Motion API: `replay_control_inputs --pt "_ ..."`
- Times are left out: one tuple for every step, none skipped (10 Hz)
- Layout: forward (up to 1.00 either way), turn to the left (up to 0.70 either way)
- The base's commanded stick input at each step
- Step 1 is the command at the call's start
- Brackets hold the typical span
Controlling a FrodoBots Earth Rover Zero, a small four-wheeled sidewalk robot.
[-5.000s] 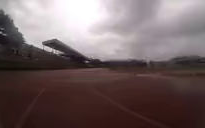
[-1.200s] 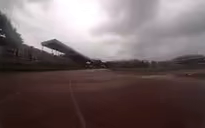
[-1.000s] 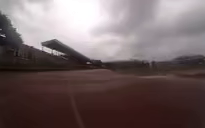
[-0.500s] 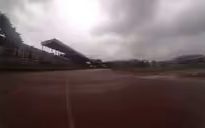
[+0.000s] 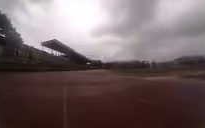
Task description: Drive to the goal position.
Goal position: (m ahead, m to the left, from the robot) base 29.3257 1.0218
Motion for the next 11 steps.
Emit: replay_control_inputs --pt "0.50 -0.50" --pt "0.50 0.00" --pt "0.50 0.00" --pt "0.50 0.00" --pt "0.50 0.00" --pt "0.50 0.00" --pt "0.50 0.00" --pt "0.50 0.00" --pt "0.50 0.00" --pt "0.50 0.00" --pt "0.50 0.00"
